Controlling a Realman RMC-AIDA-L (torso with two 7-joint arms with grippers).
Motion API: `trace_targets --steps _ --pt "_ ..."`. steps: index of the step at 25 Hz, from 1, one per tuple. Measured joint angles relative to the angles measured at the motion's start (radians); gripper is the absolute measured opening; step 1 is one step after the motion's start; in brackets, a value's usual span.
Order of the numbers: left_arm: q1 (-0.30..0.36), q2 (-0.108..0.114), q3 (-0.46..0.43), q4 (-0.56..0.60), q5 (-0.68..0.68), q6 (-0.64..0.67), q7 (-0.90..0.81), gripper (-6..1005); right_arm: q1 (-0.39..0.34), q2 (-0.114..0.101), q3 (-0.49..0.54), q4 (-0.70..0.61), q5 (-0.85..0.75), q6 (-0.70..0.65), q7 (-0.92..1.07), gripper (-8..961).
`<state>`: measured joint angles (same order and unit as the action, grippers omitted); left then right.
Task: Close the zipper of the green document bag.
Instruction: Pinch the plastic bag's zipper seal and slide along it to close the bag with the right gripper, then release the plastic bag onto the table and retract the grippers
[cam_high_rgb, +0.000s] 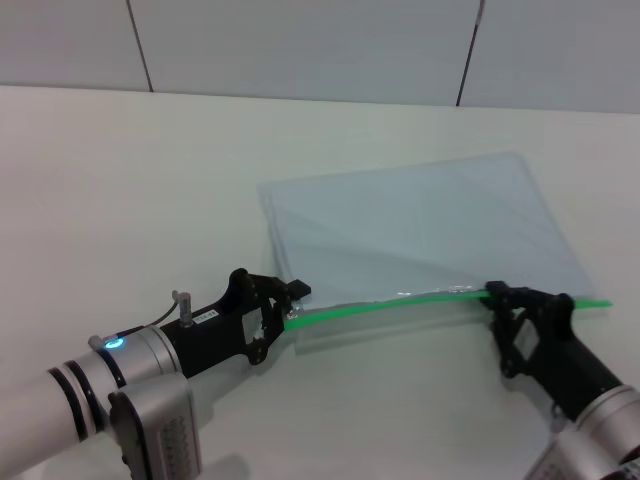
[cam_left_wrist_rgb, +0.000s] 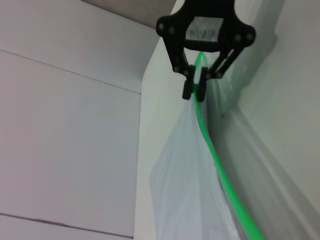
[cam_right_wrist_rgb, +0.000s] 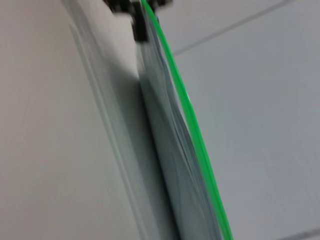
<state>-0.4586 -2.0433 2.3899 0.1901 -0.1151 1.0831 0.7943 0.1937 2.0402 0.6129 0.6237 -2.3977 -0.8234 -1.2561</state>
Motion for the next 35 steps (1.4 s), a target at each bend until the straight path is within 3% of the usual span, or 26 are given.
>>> trace_targets --steps 9,25,30,35 --pt "0.002 0.000 0.000 0.000 0.002 0.001 0.000 49 -0.036 -0.003 0.117 -0.062 0.012 -0.049 -0.015 169" --pt "0.013 -0.002 -0.008 0.001 -0.010 0.043 0.000 48 -0.039 0.000 0.112 -0.145 0.089 -0.172 0.006 192" --pt "0.041 -0.002 -0.016 0.012 -0.034 0.086 -0.004 129 -0.043 0.000 0.112 -0.164 0.091 -0.269 0.109 199" --pt "0.056 -0.004 -0.016 0.013 -0.146 0.141 -0.042 212 -0.044 0.000 0.099 -0.202 0.091 -0.436 0.332 207"
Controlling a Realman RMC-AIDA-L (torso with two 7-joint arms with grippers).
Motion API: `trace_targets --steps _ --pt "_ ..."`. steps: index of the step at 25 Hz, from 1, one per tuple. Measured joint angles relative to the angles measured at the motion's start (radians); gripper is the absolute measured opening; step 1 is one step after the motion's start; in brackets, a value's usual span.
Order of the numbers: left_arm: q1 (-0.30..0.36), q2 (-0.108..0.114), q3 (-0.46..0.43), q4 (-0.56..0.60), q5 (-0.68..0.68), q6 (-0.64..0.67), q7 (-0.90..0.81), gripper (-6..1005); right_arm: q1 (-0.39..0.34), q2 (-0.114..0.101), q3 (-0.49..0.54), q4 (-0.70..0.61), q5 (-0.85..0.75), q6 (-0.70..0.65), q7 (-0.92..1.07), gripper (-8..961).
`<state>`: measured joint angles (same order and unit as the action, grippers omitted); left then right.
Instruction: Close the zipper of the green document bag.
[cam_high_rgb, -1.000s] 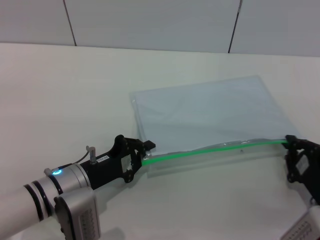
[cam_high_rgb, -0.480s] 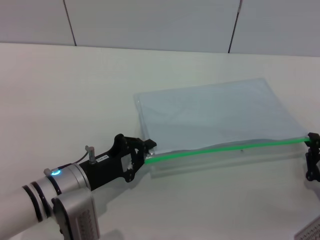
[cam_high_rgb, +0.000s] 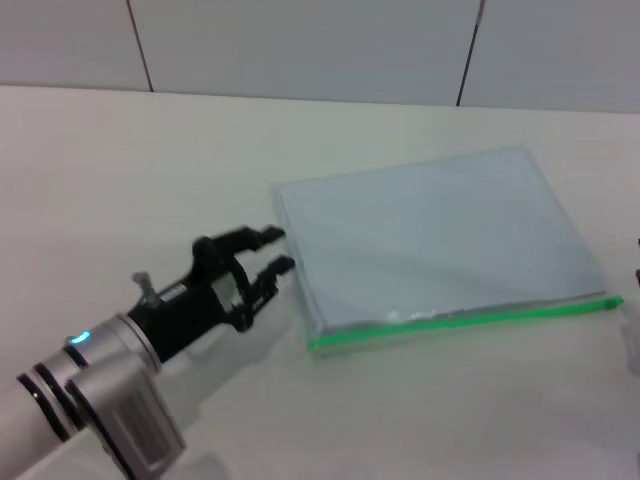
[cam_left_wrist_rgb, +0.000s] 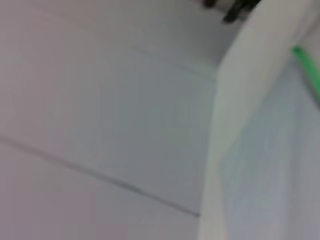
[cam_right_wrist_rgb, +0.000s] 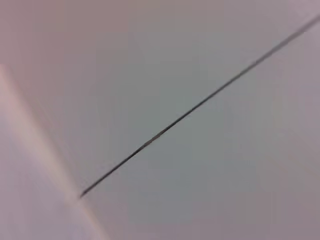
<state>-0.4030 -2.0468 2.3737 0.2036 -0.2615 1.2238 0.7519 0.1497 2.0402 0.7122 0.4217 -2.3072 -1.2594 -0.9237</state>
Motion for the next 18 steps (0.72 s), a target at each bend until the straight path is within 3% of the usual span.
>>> trace_targets --steps 4,9,12,15,18 --pt "0.018 0.000 0.000 0.002 -0.122 0.069 -0.073 279 -0.001 -0.001 -0.002 -0.027 0.000 -0.115 0.199 324" --pt "0.063 0.003 0.001 -0.001 -0.401 0.198 -0.235 520 0.002 -0.002 -0.002 -0.040 -0.005 -0.197 0.444 537" --pt "0.083 0.007 0.001 -0.014 -0.548 0.258 -0.355 578 0.009 -0.002 -0.002 -0.036 -0.004 -0.208 0.561 683" --pt "0.095 0.009 0.001 -0.033 -0.670 0.296 -0.464 637 0.021 -0.003 -0.001 -0.036 -0.002 -0.209 0.651 766" --pt "0.099 0.009 0.001 -0.049 -0.769 0.308 -0.547 664 0.033 -0.003 -0.003 -0.035 -0.006 -0.209 0.706 766"
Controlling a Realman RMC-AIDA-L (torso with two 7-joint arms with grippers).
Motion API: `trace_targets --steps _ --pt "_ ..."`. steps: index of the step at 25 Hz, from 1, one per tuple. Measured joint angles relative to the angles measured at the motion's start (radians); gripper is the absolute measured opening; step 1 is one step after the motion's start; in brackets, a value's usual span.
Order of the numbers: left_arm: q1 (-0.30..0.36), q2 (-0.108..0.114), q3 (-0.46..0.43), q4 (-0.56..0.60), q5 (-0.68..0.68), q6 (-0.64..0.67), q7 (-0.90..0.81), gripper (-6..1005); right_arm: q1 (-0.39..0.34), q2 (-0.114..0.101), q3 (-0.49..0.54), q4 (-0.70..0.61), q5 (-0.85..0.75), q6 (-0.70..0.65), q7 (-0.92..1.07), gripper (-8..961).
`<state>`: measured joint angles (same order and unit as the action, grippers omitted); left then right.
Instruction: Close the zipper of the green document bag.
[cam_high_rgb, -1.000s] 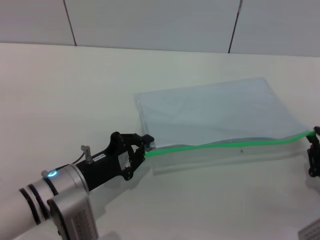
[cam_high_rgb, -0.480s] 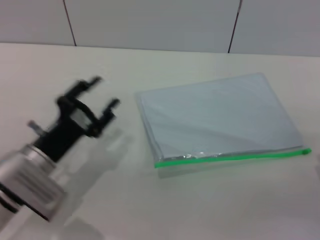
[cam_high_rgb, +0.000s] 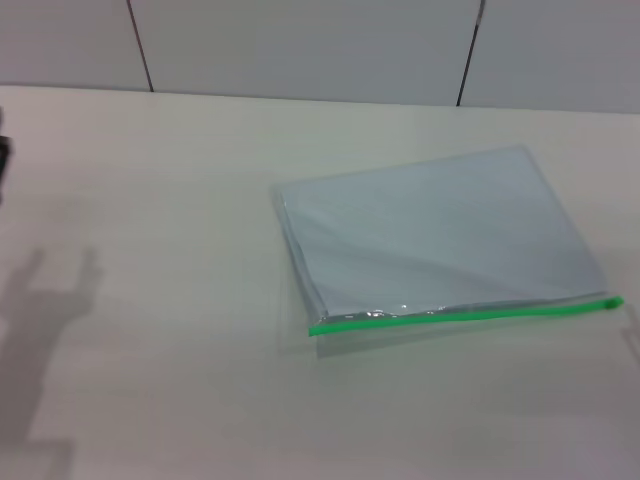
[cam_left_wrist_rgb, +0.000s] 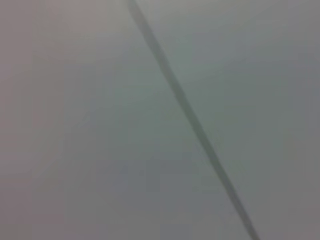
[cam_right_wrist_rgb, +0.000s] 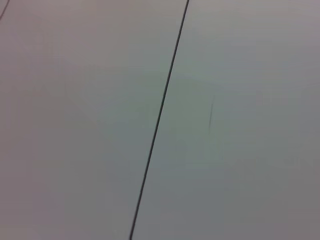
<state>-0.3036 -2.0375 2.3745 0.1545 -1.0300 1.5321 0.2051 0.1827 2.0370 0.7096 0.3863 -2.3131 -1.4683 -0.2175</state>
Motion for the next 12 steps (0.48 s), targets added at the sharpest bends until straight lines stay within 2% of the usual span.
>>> trace_targets --steps 5,12 --pt "0.002 0.001 -0.001 -0.046 -0.161 0.000 -0.177 692 0.041 0.001 0.001 -0.003 0.005 0.018 0.072 765" --pt "-0.004 0.003 -0.001 -0.089 -0.230 -0.013 -0.275 692 0.069 0.003 0.002 -0.011 0.005 0.054 0.120 765"
